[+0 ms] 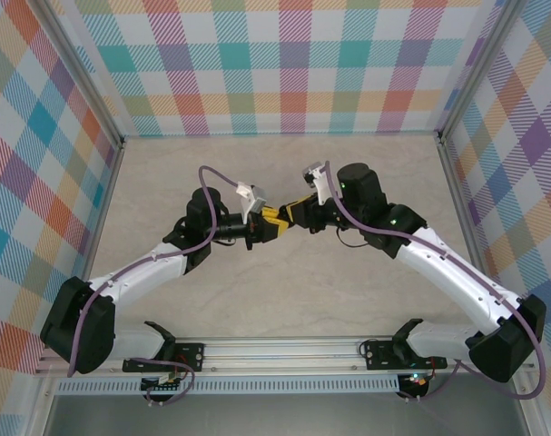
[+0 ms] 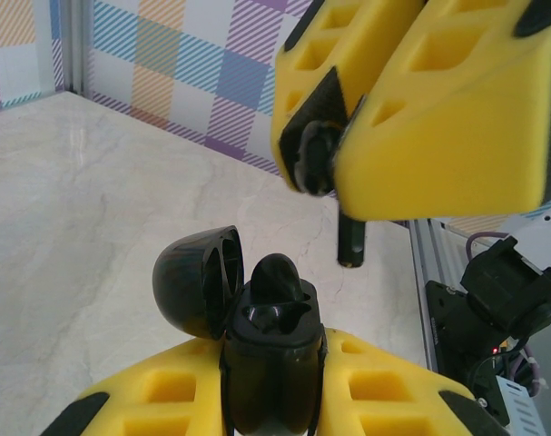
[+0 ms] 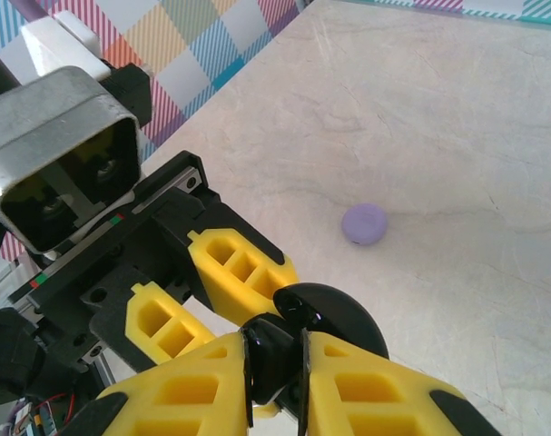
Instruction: Insert wireless bluetooth earbuds into charging case
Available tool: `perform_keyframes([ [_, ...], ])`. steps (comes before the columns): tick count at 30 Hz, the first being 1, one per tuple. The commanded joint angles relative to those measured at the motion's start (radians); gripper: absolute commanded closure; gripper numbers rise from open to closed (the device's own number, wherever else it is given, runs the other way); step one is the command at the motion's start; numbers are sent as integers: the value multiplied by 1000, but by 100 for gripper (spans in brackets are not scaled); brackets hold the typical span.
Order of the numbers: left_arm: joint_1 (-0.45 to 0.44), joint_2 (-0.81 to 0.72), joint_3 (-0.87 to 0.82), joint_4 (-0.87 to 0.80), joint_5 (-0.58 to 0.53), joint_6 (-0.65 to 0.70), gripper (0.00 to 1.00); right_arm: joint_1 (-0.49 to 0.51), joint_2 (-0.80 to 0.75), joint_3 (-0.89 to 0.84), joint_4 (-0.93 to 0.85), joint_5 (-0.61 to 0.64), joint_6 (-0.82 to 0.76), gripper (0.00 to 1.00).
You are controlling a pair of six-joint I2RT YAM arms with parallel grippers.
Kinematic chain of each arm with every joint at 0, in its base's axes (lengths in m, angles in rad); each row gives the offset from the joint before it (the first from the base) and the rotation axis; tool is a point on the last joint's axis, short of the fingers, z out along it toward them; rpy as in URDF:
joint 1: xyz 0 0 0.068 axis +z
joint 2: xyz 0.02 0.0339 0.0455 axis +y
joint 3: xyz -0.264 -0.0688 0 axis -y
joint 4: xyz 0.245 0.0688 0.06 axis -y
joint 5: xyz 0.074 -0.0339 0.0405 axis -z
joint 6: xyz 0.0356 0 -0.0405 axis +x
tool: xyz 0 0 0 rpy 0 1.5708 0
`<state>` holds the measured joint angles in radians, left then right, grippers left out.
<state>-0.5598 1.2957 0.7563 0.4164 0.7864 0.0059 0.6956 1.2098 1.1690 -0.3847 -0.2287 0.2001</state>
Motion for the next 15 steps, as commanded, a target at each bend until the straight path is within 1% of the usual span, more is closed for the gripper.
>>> perform_keyframes([
  [1, -14, -25, 43, 4, 35, 16, 100, 7, 8, 36, 15, 9, -18, 81],
  [15, -22, -23, 59, -8, 40, 7, 100, 8, 17, 38, 7, 17, -19, 81],
])
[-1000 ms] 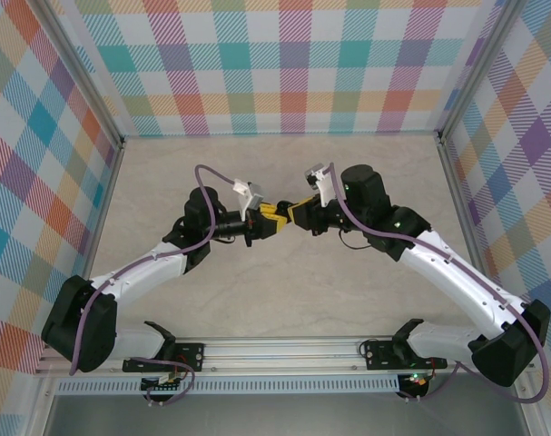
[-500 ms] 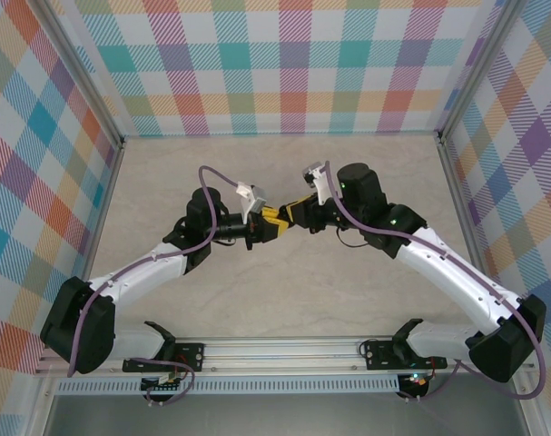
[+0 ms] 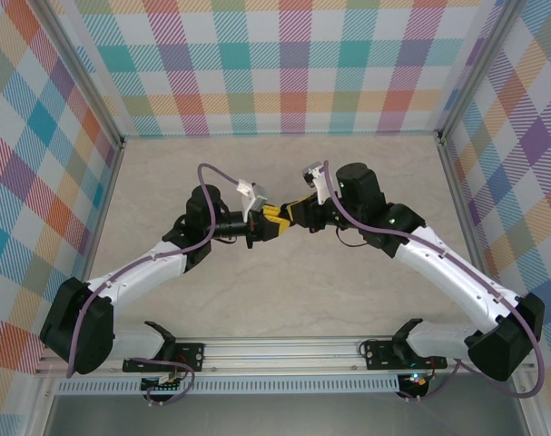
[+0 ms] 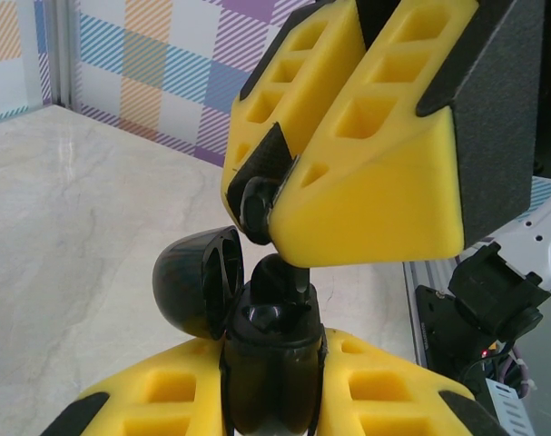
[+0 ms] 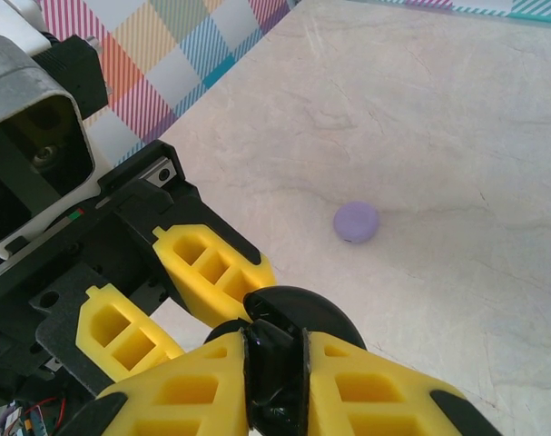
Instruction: Insert wireless bluetooth earbuds into charging case
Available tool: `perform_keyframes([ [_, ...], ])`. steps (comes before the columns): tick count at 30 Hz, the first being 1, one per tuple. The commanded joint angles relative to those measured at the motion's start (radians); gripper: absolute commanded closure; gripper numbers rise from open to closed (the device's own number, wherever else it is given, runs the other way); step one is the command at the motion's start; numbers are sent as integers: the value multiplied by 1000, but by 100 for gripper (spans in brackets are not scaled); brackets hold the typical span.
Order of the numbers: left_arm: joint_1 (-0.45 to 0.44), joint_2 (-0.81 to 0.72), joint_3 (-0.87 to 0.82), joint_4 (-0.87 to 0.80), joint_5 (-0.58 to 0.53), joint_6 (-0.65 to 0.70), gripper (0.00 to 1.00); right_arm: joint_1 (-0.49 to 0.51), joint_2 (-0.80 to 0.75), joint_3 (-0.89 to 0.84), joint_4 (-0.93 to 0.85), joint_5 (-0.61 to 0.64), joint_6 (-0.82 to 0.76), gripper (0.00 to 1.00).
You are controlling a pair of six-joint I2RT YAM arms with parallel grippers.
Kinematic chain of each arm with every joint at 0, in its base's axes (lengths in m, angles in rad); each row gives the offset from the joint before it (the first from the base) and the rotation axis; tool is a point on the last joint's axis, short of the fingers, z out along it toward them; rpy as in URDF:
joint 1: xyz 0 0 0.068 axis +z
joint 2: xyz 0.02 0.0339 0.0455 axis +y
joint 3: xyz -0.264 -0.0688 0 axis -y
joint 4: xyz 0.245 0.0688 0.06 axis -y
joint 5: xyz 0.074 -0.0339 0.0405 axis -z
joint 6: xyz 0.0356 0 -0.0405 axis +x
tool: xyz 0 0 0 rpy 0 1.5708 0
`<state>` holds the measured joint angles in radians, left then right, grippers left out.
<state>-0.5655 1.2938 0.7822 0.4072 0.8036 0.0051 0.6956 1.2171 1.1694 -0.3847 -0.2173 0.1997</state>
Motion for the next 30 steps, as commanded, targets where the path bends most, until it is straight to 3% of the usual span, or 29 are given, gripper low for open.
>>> perform_keyframes([
  [1, -15, -22, 33, 1, 20, 6, 100, 9, 11, 39, 5, 4, -20, 81],
  [30, -16, -22, 46, 4, -2, -23, 100, 26, 43, 65, -71, -8, -53, 79],
])
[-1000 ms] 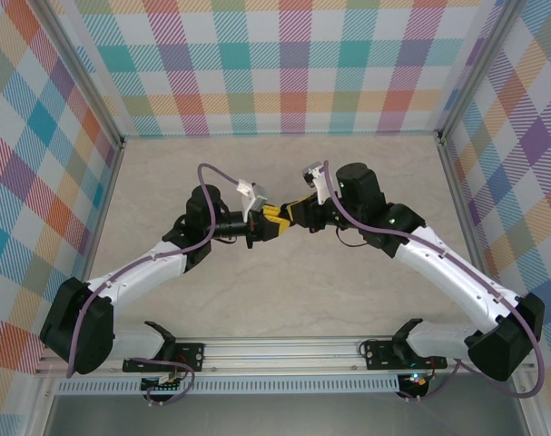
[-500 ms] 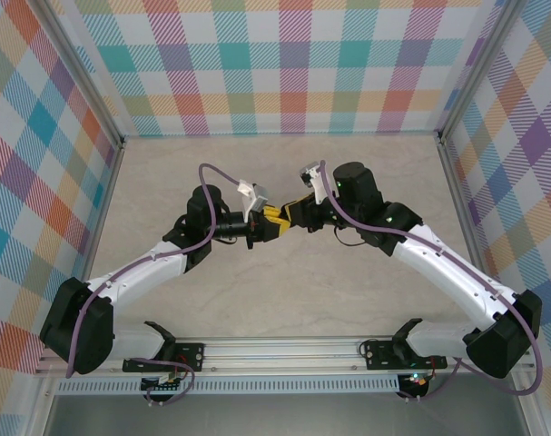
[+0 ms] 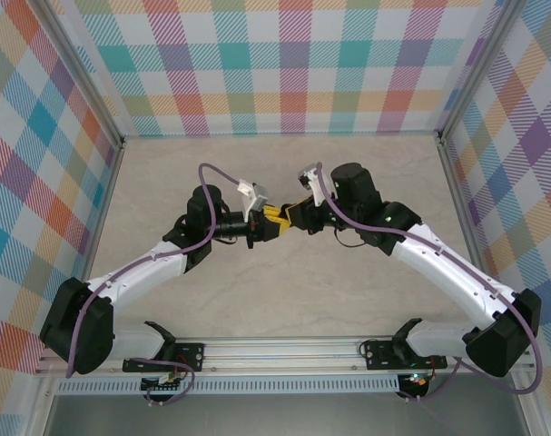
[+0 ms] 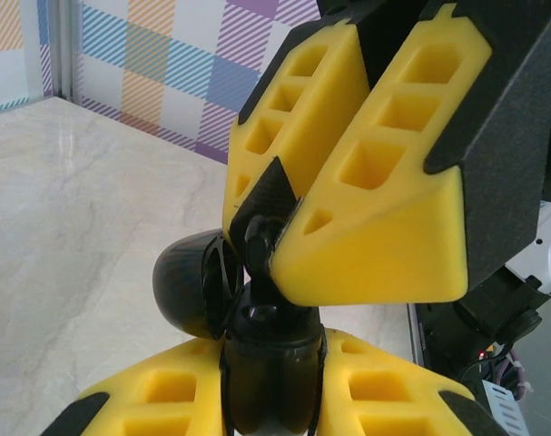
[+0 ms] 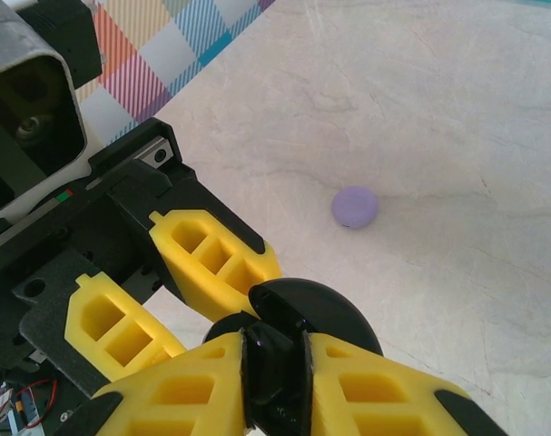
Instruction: Insert wireless bluetooth earbuds into charging case
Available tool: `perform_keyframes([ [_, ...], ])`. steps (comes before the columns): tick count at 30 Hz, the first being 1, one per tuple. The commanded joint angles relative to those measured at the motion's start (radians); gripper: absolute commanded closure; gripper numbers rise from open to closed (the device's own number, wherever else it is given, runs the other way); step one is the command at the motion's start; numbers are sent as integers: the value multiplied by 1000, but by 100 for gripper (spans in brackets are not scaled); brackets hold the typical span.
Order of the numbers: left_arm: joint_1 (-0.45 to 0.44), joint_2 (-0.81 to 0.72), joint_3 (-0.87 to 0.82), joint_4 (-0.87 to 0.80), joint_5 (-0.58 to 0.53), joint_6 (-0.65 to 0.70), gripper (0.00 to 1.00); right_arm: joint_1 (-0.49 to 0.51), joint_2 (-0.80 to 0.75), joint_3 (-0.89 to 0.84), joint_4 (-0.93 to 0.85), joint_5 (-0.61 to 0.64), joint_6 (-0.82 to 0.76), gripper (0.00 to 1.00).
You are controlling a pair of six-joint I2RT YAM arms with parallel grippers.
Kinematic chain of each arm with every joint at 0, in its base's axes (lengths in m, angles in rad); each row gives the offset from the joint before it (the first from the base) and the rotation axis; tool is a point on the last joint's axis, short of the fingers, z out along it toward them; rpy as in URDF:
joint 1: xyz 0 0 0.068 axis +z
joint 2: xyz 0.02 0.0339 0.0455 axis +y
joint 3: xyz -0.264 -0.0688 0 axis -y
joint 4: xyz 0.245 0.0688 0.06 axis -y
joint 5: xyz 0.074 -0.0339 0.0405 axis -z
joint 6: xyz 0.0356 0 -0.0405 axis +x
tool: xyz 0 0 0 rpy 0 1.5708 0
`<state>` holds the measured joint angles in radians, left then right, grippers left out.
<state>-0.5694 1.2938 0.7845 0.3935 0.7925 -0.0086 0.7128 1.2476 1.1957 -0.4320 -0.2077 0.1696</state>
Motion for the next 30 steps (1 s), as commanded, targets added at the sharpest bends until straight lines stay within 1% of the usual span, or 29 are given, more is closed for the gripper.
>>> perform_keyframes([
  [1, -12, -23, 45, 17, 9, -9, 100, 11, 17, 41, -26, -21, -25, 78],
  [7, -12, -24, 45, 19, 11, -14, 100, 17, 22, 51, -40, -14, -29, 73],
  [9, -13, -25, 45, 19, 10, -12, 100, 17, 20, 51, -39, -9, -28, 69],
  [11, -12, -26, 45, 19, 9, -13, 100, 17, 17, 53, -41, -3, -29, 62],
  [18, -12, -25, 40, 17, 5, -10, 100, 17, -4, 47, -30, 34, -18, 48],
  [21, -12, -26, 40, 7, -6, -10, 100, 17, -35, 29, -6, 99, 9, 45],
  [26, -12, -34, 37, 2, -10, -7, 100, 13, -63, 20, -27, 283, 70, 41],
  [29, -12, -47, 37, -2, -5, -2, 100, -9, -58, 25, -61, 324, 86, 40],
  [30, -12, -52, 37, -5, -2, 1, 100, -20, -59, 27, -72, 318, 84, 40],
])
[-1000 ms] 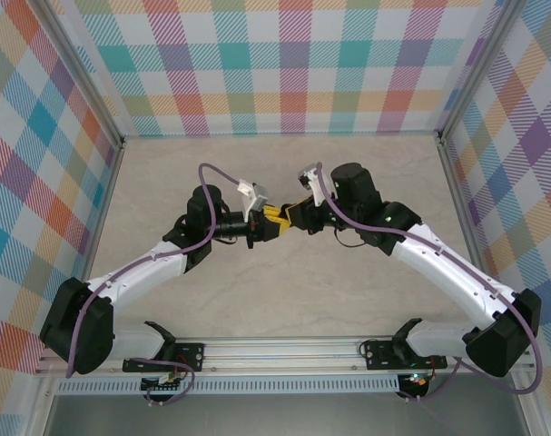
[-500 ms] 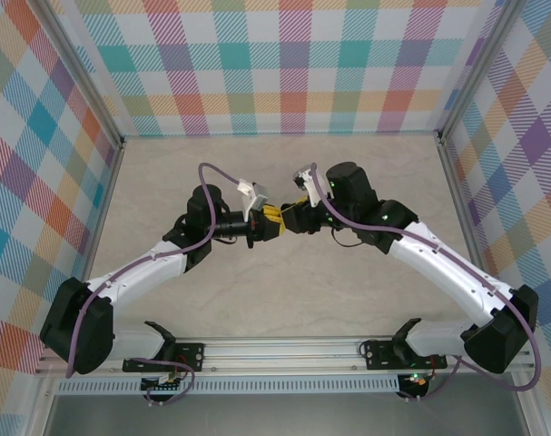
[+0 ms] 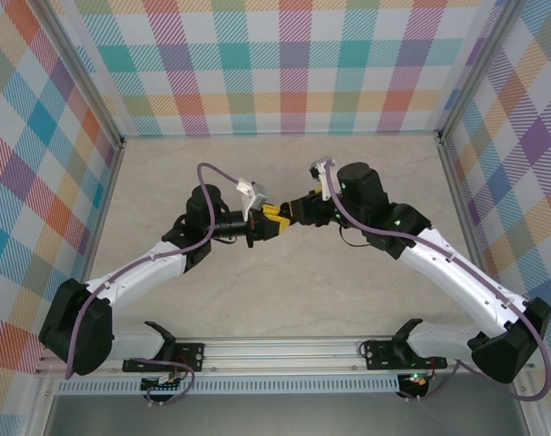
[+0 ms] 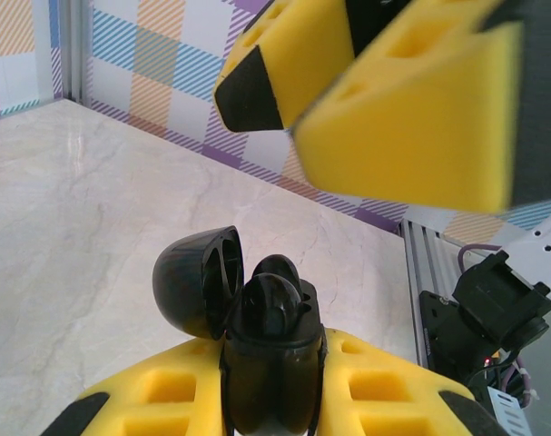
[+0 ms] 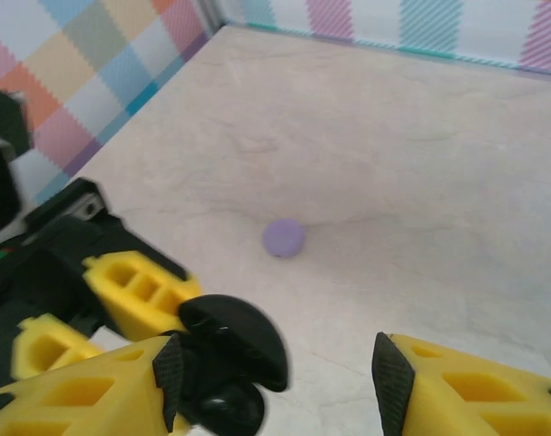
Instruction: Insert wireless bluetooth earbuds into charging case
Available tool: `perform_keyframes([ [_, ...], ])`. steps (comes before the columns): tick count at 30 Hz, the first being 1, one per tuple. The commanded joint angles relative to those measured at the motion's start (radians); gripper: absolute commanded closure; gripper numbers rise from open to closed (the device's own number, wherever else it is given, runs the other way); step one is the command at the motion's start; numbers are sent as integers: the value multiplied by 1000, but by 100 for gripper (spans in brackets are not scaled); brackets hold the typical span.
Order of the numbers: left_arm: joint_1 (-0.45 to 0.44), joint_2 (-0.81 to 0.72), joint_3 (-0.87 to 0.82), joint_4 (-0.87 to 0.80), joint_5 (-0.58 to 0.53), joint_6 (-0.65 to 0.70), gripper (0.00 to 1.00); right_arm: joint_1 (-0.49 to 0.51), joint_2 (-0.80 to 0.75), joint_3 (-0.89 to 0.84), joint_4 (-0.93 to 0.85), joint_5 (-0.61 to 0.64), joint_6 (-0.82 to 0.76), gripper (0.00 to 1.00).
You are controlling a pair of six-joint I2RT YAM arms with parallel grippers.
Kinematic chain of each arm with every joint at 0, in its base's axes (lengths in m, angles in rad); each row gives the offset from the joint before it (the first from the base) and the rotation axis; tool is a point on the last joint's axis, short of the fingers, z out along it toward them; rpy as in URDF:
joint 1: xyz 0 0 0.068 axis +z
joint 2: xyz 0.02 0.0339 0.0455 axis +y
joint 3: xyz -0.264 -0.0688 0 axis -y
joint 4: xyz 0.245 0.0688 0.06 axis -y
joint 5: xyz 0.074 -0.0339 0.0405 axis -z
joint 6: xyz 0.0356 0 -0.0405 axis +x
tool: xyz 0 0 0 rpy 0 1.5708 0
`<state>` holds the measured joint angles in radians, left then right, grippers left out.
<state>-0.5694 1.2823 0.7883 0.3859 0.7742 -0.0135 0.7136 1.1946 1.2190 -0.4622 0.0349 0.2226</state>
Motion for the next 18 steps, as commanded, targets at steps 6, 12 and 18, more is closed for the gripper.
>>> perform_keyframes([
  [6, -12, -69, 42, -17, 39, 8, 100, -98, -7, -17, -63, -10, 1, 36],
  [12, -12, -93, 72, -45, 69, 7, 100, -192, 6, -72, -36, -185, 3, 37],
  [18, -14, -110, 88, -59, 107, 10, 100, -222, 36, -96, -2, -302, -7, 38],
])
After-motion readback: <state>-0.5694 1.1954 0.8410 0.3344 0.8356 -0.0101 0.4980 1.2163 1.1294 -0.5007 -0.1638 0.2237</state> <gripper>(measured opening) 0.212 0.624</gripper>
